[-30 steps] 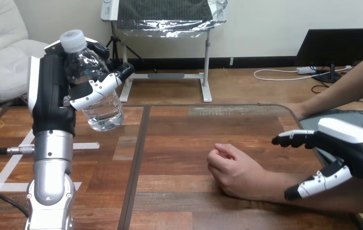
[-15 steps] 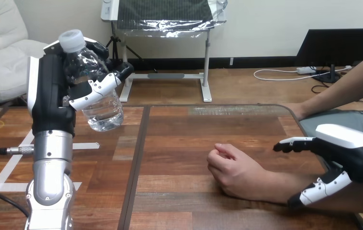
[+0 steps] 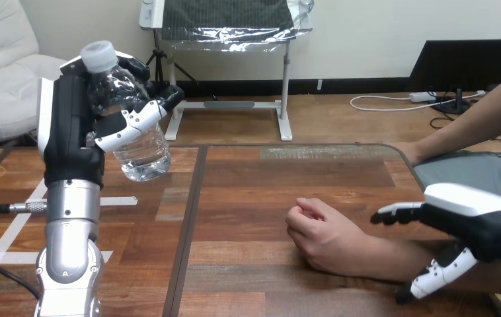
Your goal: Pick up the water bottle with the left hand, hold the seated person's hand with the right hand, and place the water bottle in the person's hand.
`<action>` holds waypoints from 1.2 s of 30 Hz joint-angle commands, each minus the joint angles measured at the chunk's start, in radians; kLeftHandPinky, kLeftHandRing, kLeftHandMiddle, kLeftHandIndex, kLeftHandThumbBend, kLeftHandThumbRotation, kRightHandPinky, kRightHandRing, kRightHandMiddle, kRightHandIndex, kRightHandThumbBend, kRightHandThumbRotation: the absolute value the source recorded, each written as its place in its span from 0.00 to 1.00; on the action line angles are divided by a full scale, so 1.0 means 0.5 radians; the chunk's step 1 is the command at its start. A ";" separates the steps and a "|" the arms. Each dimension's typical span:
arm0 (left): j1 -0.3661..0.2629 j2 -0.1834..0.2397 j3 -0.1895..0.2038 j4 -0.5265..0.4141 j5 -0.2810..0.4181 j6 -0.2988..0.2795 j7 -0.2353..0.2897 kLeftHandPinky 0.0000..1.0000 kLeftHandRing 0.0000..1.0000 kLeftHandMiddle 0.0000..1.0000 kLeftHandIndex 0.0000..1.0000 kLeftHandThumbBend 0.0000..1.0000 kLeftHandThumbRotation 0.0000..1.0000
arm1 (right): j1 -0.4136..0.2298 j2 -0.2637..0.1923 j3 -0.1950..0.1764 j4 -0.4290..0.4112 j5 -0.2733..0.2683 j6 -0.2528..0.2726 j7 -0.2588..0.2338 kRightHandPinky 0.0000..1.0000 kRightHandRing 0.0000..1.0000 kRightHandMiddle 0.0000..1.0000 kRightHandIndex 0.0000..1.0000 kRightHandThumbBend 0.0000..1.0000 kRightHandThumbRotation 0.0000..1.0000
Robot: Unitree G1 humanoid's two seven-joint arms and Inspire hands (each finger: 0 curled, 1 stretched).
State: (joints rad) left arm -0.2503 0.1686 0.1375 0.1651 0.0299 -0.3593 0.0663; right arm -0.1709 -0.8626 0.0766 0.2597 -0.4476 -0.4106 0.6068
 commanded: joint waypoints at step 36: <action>-0.085 -0.002 0.030 -0.046 -0.087 -0.071 -0.034 0.25 0.31 0.37 0.40 0.71 0.00 | -0.208 0.093 0.243 0.189 -0.314 0.080 -0.272 0.75 0.83 0.84 0.85 1.00 0.42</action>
State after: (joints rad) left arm -0.2501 0.1686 0.1403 0.1665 0.0016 -0.3709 0.0513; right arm -0.2100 -0.8478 0.1781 0.3276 -0.5887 -0.3951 0.4997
